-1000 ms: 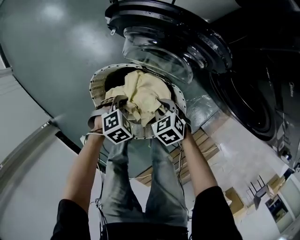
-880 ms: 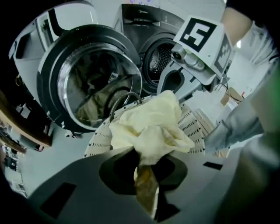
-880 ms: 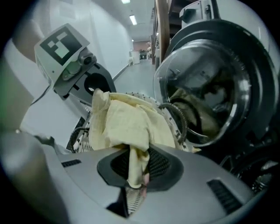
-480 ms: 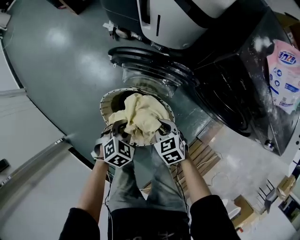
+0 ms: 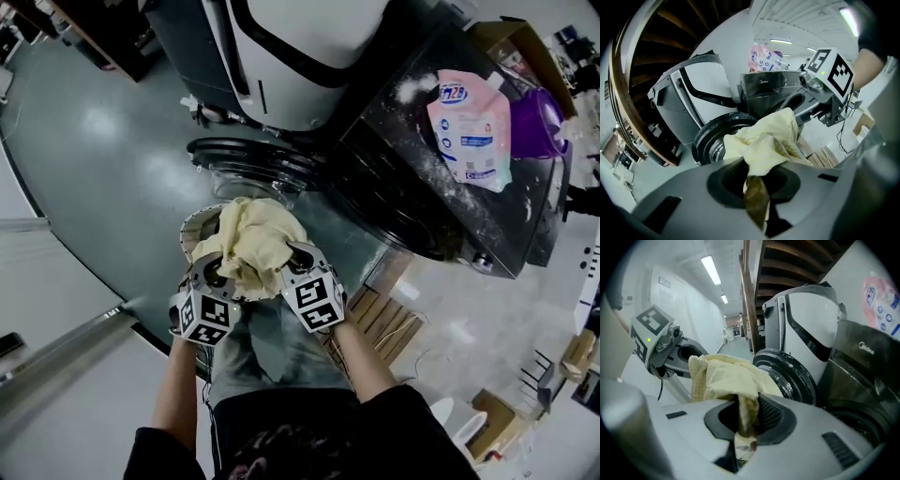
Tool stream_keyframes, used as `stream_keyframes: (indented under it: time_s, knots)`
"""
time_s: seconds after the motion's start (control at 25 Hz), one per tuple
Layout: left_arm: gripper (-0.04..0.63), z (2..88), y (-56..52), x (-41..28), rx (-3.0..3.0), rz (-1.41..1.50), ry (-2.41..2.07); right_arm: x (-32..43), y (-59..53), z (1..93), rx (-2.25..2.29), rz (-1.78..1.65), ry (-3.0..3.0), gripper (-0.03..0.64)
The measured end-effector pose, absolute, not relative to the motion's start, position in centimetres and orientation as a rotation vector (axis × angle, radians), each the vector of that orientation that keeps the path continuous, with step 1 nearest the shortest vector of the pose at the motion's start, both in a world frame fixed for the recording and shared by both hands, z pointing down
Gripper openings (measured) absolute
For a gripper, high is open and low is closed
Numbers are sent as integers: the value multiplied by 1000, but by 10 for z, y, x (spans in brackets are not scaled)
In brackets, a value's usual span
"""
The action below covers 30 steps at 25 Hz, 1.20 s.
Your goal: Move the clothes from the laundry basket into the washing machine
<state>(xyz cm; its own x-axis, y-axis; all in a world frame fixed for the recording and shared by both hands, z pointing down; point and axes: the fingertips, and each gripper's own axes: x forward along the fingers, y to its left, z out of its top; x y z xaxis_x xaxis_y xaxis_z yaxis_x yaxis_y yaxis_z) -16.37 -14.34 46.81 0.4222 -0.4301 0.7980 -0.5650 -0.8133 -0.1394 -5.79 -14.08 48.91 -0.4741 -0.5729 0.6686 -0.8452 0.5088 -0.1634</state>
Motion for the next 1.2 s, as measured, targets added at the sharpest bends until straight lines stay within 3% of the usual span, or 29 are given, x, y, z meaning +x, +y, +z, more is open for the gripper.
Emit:
stream_keyframes:
  time_s: [0.32, 1.2]
  knots:
    - [71, 419, -146, -105, 2653, 1291, -864, 2, -136, 439, 1335, 659, -2208, 55]
    - [71, 361, -91, 60, 3066, 1093, -247, 158, -34, 378, 1941, 687, -1813, 57]
